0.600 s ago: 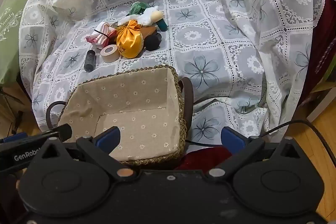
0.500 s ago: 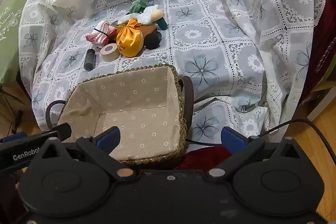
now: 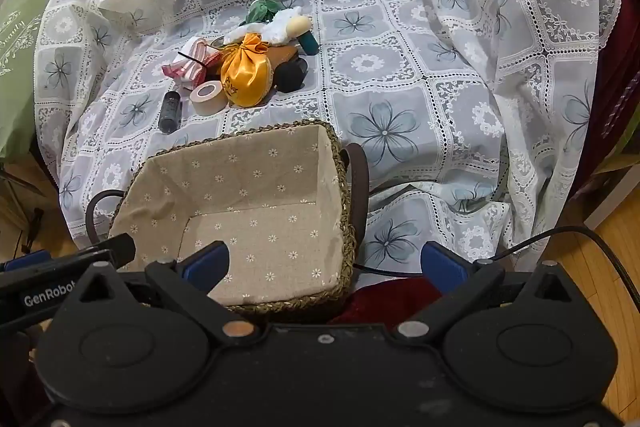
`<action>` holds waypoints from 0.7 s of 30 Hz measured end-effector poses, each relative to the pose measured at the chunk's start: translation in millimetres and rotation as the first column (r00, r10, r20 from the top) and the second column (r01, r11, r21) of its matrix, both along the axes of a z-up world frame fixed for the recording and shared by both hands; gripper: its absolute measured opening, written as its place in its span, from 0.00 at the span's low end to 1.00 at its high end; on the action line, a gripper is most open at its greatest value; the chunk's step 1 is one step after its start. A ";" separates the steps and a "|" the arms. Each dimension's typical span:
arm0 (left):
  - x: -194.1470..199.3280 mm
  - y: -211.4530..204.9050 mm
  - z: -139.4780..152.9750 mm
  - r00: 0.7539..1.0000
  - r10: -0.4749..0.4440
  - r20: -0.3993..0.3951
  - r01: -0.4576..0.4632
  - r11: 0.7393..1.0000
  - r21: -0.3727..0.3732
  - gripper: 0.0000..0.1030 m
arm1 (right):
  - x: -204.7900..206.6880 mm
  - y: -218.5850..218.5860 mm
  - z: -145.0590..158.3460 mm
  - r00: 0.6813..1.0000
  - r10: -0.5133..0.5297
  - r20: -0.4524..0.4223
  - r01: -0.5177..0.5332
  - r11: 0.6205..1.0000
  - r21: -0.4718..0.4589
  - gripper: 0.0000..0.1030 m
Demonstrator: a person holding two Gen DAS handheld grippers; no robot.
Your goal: Organize soft objects
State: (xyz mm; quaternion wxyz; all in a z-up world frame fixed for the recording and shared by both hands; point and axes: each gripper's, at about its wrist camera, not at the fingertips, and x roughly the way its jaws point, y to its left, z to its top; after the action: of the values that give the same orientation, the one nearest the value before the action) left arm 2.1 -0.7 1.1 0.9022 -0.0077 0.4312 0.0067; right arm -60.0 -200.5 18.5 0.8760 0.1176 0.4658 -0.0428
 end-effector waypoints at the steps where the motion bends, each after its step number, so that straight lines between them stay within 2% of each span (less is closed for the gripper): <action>1: 0.1 -0.2 0.4 1.000 -0.001 0.001 0.001 1.000 0.001 0.97 | 1.9 -1.3 3.4 1.000 0.001 -0.008 -0.001 1.000 -0.001 1.00; 11: -1.1 0.1 0.0 1.000 0.001 0.001 -0.001 1.000 0.001 0.97 | 4.4 1.5 0.8 0.999 0.011 -0.048 -0.012 1.000 -0.022 1.00; 21: -1.2 -0.6 -0.2 1.000 0.003 0.001 -0.003 1.000 0.003 0.97 | 4.8 1.3 1.4 0.999 0.011 -0.045 -0.012 1.000 -0.025 1.00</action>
State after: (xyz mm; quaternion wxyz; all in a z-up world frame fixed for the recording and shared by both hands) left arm 0.9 -1.3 1.0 0.9023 -0.0071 0.4309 0.0084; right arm -55.2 -199.2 19.9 0.8668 0.1029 0.4857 -0.0464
